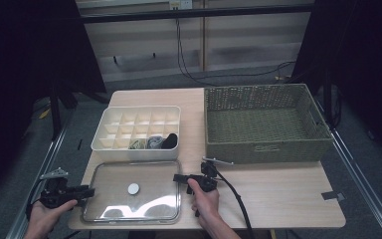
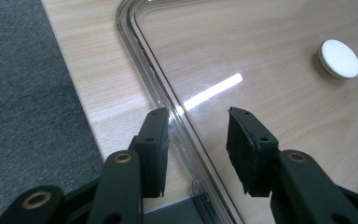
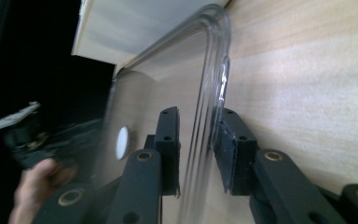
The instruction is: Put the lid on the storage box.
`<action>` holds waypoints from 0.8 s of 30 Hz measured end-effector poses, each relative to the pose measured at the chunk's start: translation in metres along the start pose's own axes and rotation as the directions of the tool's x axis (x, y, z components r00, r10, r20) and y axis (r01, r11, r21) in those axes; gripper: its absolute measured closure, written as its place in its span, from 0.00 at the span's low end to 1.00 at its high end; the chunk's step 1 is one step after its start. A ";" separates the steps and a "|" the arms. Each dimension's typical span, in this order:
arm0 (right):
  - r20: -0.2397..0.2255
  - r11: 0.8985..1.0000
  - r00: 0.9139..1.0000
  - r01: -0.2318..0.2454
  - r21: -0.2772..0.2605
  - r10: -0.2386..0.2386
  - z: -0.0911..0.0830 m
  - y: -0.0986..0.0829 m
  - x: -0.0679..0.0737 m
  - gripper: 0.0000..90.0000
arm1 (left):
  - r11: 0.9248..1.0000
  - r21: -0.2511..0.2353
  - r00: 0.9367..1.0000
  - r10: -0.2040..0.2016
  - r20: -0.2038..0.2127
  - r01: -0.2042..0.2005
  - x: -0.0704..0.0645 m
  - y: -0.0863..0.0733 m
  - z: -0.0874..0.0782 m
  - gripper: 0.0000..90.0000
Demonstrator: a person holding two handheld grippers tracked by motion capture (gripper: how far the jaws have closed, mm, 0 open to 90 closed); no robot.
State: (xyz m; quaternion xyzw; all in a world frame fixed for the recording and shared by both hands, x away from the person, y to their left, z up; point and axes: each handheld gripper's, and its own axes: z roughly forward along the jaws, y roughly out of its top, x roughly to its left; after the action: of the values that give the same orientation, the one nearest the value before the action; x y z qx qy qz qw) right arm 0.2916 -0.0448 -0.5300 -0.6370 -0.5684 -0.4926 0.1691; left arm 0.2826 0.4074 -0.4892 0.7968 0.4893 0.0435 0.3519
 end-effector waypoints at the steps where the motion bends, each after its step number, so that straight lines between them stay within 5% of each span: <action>1: 0.005 1.000 1.000 0.025 0.009 -0.025 0.000 0.001 0.001 0.79 | 1.000 -0.007 1.000 0.004 0.002 -0.004 0.001 -0.001 0.000 0.64; 7: -0.034 0.983 0.990 0.139 0.120 -0.136 -0.002 0.011 -0.001 0.78 | 1.000 0.001 1.000 0.011 -0.003 -0.011 0.000 -0.001 -0.001 0.64; 13: -0.091 0.966 0.979 0.196 0.167 -0.183 -0.001 0.011 -0.001 0.72 | 1.000 -0.017 1.000 -0.005 -0.006 0.004 -0.001 -0.002 0.000 0.64; 17: -0.090 0.959 0.974 0.221 0.179 -0.208 0.000 0.012 0.001 0.74 | 1.000 -0.007 1.000 0.000 -0.002 0.000 -0.001 -0.001 0.000 0.63; 21: -0.101 0.966 0.975 0.213 0.147 -0.199 -0.001 0.011 -0.003 0.80 | 1.000 -0.011 1.000 -0.006 0.008 0.007 0.001 -0.001 0.000 0.61; 24: -0.135 0.963 0.963 0.247 0.112 -0.231 -0.005 0.012 -0.003 0.82 | 1.000 -0.013 1.000 -0.006 0.028 0.006 0.003 -0.002 0.000 0.56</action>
State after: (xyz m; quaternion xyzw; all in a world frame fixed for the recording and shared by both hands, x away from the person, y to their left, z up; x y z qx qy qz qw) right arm 0.3004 -0.0541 -0.5255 -0.5204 -0.6604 -0.5096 0.1830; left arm 0.2827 0.4100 -0.4907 0.7936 0.4865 0.0343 0.3639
